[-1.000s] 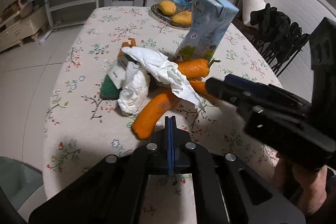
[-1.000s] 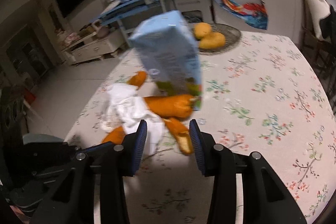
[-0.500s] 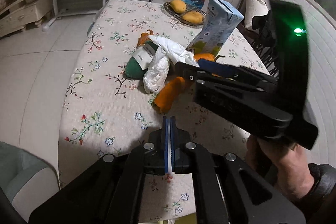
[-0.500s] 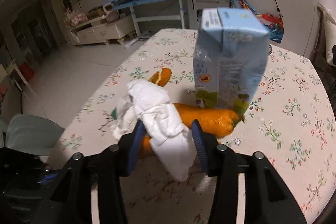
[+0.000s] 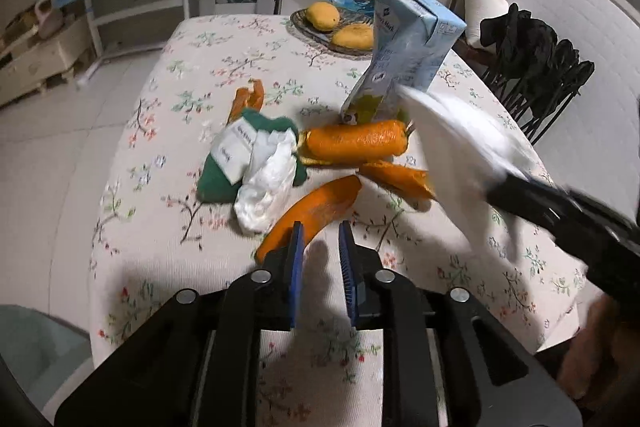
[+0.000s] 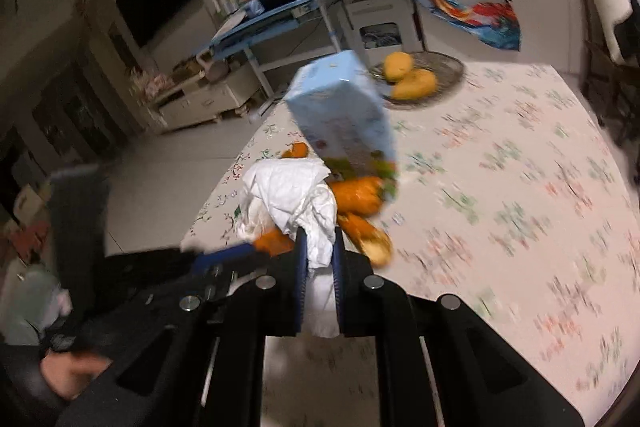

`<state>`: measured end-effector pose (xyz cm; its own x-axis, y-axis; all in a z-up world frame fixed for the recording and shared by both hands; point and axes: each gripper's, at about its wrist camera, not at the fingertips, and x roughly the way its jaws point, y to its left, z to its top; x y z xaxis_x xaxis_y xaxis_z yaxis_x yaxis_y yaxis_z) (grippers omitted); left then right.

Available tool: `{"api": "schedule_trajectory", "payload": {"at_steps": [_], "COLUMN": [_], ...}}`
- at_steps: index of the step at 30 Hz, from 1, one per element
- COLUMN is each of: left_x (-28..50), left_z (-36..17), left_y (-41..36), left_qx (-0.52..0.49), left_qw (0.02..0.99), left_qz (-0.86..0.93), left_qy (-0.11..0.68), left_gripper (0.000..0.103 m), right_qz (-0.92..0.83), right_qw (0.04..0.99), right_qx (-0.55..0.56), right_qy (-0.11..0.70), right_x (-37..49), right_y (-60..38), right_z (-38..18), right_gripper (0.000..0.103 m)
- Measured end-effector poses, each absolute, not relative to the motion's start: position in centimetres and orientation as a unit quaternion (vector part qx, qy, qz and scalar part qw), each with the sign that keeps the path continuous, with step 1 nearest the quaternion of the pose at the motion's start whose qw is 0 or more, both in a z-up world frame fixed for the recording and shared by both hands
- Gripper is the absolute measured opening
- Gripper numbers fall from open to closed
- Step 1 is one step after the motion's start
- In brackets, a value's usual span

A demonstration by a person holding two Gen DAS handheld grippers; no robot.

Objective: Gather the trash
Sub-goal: 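Lift the carrot and tissue and carry them over the yellow basin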

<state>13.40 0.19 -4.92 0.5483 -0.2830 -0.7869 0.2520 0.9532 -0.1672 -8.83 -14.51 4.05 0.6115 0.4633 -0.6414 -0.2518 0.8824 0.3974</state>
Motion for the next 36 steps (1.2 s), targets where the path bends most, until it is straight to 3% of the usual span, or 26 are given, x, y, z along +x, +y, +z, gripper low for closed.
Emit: {"api": "schedule_trajectory", "payload": {"at_steps": [6,13,17,22,24,26,36], "left_x": [14.2,14.5,14.9,15.4,15.4,15.2,12.4], "left_z": [-5.2,-5.2,-4.6,-5.6,-5.9,-6.0,-4.7], "left_y": [-0.5,-1.1,-0.5,-1.0,-1.2,-1.5,1.1], "left_qx": [0.002,0.029,0.022,0.039,0.043,0.049,-0.020], "left_qw": [0.880,0.881,0.883,0.871,0.865,0.861,0.863], "left_qz": [-0.153,-0.154,-0.149,-0.164,-0.169,-0.178,-0.179], "left_qy": [0.450,0.446,0.445,0.462,0.470,0.474,0.473], "left_gripper": [0.029,0.030,0.041,0.041,0.036,0.017,0.013], "right_qz": [0.188,0.187,0.186,0.184,0.184,0.184,0.184], "right_qw": [0.875,0.872,0.872,0.871,0.870,0.870,0.871], "right_qx": [0.172,0.175,0.176,0.180,0.181,0.184,0.191], "right_qy": [0.411,0.416,0.417,0.419,0.421,0.420,0.413], "right_x": [-10.1,-10.9,-11.3,-11.5,-11.4,-11.4,-11.7], "right_y": [-16.3,-16.3,-16.4,-16.8,-16.9,-17.0,-17.4], "right_z": [2.8,2.6,2.4,2.1,1.9,1.9,2.1], "right_gripper": [0.012,0.012,0.012,0.012,0.012,0.012,0.013]}}
